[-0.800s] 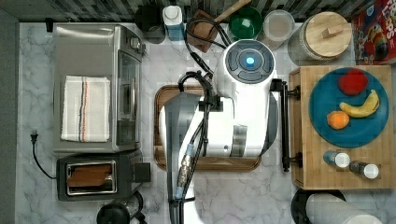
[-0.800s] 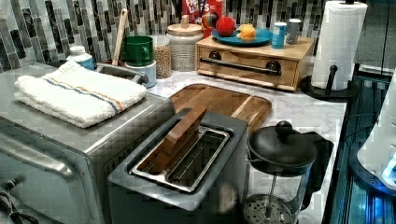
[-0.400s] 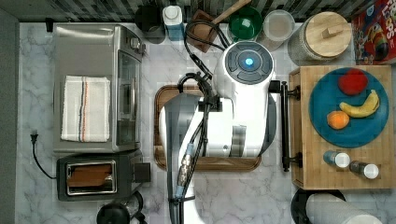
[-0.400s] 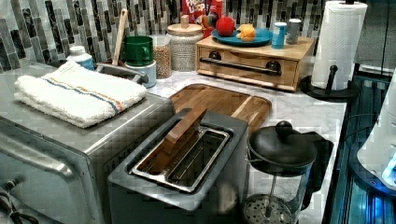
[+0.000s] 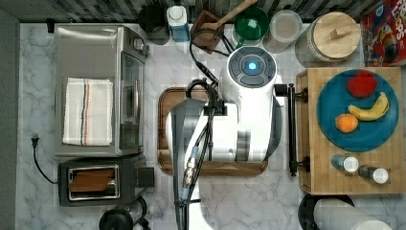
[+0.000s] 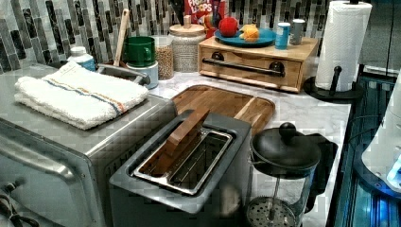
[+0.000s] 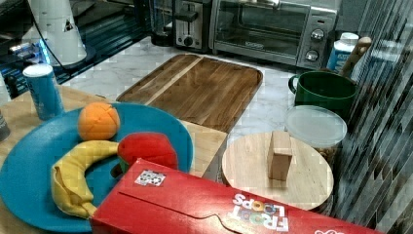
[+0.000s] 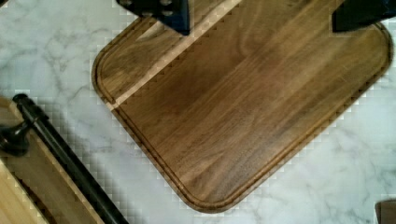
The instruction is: Open the drawer.
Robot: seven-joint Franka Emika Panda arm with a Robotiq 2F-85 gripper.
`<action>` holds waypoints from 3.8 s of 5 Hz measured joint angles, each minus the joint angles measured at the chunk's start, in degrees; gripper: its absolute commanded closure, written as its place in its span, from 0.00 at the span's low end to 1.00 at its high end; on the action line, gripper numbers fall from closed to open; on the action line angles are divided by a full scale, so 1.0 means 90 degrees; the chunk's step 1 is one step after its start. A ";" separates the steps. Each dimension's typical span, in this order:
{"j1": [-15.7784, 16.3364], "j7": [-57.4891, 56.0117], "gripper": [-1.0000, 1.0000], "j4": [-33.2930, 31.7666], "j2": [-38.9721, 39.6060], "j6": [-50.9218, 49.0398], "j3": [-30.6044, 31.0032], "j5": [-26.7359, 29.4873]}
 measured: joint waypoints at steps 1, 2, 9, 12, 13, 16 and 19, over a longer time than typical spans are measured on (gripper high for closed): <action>-0.0066 -0.1032 0.00 -0.0323 -0.0041 0.0524 0.0017 -0.0234; -0.0084 -0.2654 0.00 -0.0603 -0.0048 0.0776 -0.0121 -0.0269; -0.1247 -0.5315 0.00 -0.1150 0.0398 0.3387 -0.0633 -0.0784; -0.1346 -0.5324 0.00 -0.1237 0.1367 0.3511 -0.0646 -0.0768; -0.1353 -0.5318 0.00 -0.1337 0.1479 0.3918 -0.0711 -0.0816; -0.1340 -0.5318 0.00 -0.1386 0.1532 0.3632 -0.0711 -0.0820; -0.1335 -0.5315 0.00 -0.1486 0.1614 0.4052 -0.0657 -0.0720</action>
